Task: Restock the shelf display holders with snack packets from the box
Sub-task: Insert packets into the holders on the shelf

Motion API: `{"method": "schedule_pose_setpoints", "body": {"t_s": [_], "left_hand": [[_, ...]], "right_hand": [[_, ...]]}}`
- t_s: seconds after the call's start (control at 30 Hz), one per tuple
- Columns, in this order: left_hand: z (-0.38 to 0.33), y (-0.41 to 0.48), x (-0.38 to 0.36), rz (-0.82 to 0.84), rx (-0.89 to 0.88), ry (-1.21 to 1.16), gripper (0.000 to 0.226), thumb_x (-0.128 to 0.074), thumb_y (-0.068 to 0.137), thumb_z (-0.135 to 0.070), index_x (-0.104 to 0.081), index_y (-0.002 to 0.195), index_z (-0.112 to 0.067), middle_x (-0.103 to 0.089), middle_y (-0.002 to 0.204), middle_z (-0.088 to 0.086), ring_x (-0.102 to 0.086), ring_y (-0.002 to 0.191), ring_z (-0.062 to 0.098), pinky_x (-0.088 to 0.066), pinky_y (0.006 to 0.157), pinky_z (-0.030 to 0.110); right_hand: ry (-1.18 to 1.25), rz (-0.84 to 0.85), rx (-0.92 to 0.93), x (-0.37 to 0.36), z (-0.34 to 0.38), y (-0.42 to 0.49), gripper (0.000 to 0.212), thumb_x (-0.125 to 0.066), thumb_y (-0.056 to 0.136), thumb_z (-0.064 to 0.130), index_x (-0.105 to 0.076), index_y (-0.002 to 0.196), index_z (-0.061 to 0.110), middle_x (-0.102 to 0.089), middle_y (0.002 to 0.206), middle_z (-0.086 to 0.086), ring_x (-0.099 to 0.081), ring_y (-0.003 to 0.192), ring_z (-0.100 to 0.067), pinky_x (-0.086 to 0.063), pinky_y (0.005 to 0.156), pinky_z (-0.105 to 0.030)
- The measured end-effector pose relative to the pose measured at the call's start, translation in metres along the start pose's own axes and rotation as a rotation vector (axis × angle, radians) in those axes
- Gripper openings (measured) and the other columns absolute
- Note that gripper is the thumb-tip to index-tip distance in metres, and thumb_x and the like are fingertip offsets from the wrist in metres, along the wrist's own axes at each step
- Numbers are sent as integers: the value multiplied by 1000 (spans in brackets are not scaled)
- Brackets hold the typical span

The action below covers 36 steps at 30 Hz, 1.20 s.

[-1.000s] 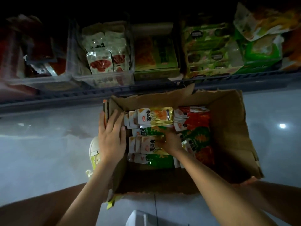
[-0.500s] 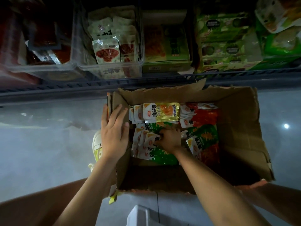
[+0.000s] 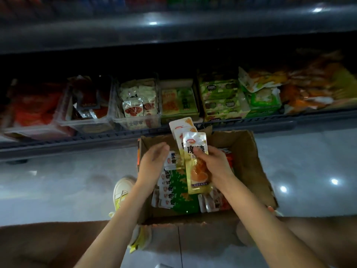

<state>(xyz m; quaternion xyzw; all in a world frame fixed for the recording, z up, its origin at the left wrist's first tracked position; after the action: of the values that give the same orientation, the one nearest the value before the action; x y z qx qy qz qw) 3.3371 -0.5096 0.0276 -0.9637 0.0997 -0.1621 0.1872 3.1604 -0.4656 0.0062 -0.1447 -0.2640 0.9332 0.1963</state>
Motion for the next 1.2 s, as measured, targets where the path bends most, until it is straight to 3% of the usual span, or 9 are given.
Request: {"method": "schedule_pose_setpoints", "body": {"t_s": [0.07,0.13,0.3,0.43,0.6,0.83,0.93,1.03,1.2], "left_hand": [[-27,-18,-14,155,130,-358,30,-55,93,-32,-64,112,-11,-70,108,7,-65,100,22,-50,93,41],[-59,-34,-22,226,96,-485,21,-54,94,-25,-67,104,-12,-73,96,6,-68,89,23,-53,85,41],[-124,-56,-18,163,-125,-346,14,-60,92,-16,-68,102,-13,-74,96,5,-68,95,26,-55,85,43],[-170,-68,-14,152,-233,-246,15,-58,93,-22,-68,87,-12,-73,85,5,-69,86,26,-54,84,44],[-223,-83,-9,138,-320,-300,24,-56,94,-29,-68,80,-13,-73,80,4,-69,77,20,-53,74,38],[-274,-90,-8,209,-436,-215,32,-53,92,-44,-62,109,-19,-72,102,0,-69,95,18,-52,91,46],[-288,-89,-10,207,-531,-163,28,-57,93,-32,-51,120,-30,-65,115,-10,-63,104,9,-50,93,34],[-301,-79,-9,165,-563,-209,33,-51,97,-21,-44,129,-29,-61,121,-9,-60,107,7,-49,90,27],[-339,-44,-13,236,-572,-232,28,-50,97,-19,-43,122,-30,-63,113,-7,-63,101,10,-54,85,28]], "right_hand": [[41,14,61,-3,29,-21,14,-68,85,13,-71,98,11,-75,89,-6,-71,79,-18,-55,66,-29],[37,8,134,-6,58,-41,12,-69,84,11,-71,96,13,-75,84,-3,-71,76,-15,-55,65,-28],[-63,-25,362,-6,122,-87,10,-68,86,16,-70,94,20,-74,81,8,-70,74,-5,-53,59,-18],[-66,-17,437,-4,169,-111,16,-68,86,19,-70,102,15,-75,92,-2,-72,81,-16,-57,67,-28],[19,30,502,-9,215,-129,17,-65,88,18,-68,102,8,-74,94,-8,-71,87,-25,-57,78,-41],[64,-45,652,-23,265,-140,20,-64,90,22,-65,105,8,-73,95,-8,-70,88,-24,-57,79,-43],[25,-69,695,-28,279,-138,19,-57,94,25,-62,109,14,-71,101,-5,-69,92,-20,-57,82,-42],[-35,9,664,-31,293,-133,21,-43,101,21,-59,114,16,-70,103,-3,-68,94,-18,-57,82,-38],[-201,81,696,-26,339,-112,28,-57,91,3,-58,115,18,-69,105,-1,-67,98,-16,-56,85,-39]]}}
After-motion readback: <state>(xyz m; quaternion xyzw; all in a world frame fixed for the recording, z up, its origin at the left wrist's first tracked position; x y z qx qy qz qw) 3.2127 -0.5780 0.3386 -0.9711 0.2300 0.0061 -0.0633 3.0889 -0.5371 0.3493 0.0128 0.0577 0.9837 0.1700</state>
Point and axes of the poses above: each hand's wrist, its own y-axis towards the middle knuckle, its own x-axis out of the back of the hand, z = x × y, the point moved 4 cm from there along y, towards the middle knuckle
